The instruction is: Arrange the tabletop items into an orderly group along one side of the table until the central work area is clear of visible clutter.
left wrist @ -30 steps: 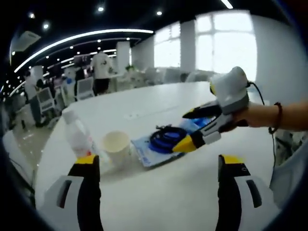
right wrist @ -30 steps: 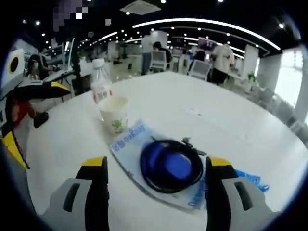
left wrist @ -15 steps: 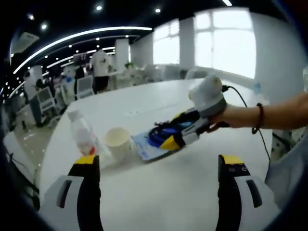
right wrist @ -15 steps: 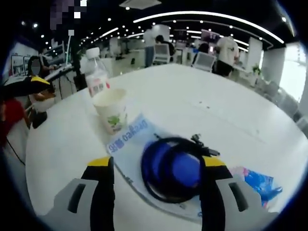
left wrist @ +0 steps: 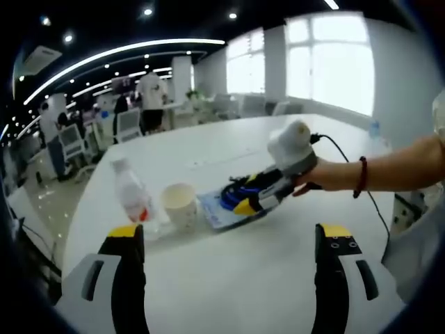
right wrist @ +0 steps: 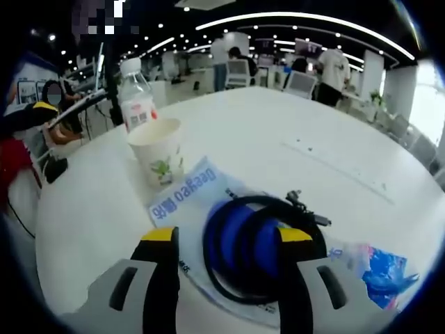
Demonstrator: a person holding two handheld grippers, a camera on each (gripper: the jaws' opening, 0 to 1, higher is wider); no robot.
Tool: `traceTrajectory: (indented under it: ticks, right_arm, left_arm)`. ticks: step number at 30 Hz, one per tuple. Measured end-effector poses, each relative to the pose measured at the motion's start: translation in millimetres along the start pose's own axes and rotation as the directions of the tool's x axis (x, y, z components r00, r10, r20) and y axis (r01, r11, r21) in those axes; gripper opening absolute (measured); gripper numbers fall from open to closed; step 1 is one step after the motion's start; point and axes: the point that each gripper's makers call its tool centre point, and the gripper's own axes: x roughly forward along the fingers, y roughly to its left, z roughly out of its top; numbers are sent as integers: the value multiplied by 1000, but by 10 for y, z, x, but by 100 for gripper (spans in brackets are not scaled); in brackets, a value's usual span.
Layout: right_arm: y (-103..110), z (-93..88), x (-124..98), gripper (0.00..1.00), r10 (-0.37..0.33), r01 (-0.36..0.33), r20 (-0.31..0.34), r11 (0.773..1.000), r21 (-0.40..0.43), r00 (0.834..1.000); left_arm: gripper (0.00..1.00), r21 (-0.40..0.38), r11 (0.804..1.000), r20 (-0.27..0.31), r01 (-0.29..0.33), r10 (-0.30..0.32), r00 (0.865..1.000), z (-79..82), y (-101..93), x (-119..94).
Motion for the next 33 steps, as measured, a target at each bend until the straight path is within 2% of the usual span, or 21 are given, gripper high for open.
traceTrajectory:
  ticks: [4, 13, 15, 17, 23, 33]
  right_arm:
    - [-24, -69, 7, 38, -10, 9, -27, 1000, -15, 1000]
    - [-23, -50, 19, 29, -16, 15, -20, 1000, -3, 1000]
    - [-18, -54, 13, 28, -20, 20, -23, 1000, 14, 1000]
    - [-25, -50, 14, 27, -29, 30, -22, 999, 33, 999]
    - [-29, -38, -2, 21, -38, 40, -18, 997, 62, 999]
    - [-55, 109, -131, 7, -75, 75, 24, 997, -29, 997]
  left_arm:
    - [99, 2, 1000, -30, -30, 30, 999, -92, 73, -26]
    - [98, -33, 996, -35, -88, 87, 996, -187, 281, -71]
    - [95, -29, 992, -45, -125, 124, 991, -214, 348, -86]
    - [95, 6, 990, -54, -139, 139, 989, -217, 385, -88]
    - [92, -9, 990, -33, -143, 142, 989, -183, 401, -111]
    - [92, 9, 988, -43, -155, 155, 987, -196, 413, -111]
